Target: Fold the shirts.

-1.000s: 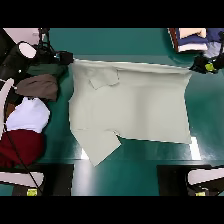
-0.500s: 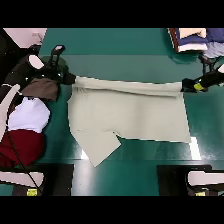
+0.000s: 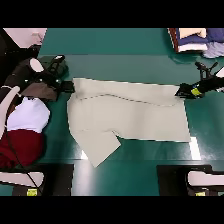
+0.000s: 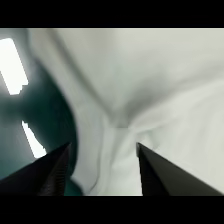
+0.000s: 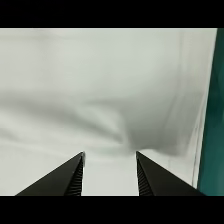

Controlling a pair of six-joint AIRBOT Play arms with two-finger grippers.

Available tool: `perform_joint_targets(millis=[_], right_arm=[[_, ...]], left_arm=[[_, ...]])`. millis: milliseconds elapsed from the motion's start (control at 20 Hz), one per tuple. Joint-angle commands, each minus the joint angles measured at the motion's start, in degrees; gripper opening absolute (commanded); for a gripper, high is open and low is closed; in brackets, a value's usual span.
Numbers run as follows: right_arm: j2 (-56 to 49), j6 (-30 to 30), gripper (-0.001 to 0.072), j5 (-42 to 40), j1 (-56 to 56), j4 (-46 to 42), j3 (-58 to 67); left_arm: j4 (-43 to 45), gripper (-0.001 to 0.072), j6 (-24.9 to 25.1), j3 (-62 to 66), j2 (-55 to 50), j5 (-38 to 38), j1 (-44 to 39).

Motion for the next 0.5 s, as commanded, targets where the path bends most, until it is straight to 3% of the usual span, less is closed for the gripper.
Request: perform_joint_targets(millis=[0,150,450], right_arm=[[5.2,-1.5,0.0387,6.8,-2.0,0.9,-1.6],[13.6,-3.6,0.0387,11.5,-5.8,3.2,-9.0],[23.4,-6.3,0.0387,12.0,-12.1,10.0,-19.3]], left_arm=[[0.1,0.0494,-1.7,-3.5,5.5,-9.6,3.4],[-0.5,0.0495,-3.5,-18.7,17.9,-9.5,4.7],[-18.6,0.0495,-4.2,-49.8,35.3,-8.0,4.6]])
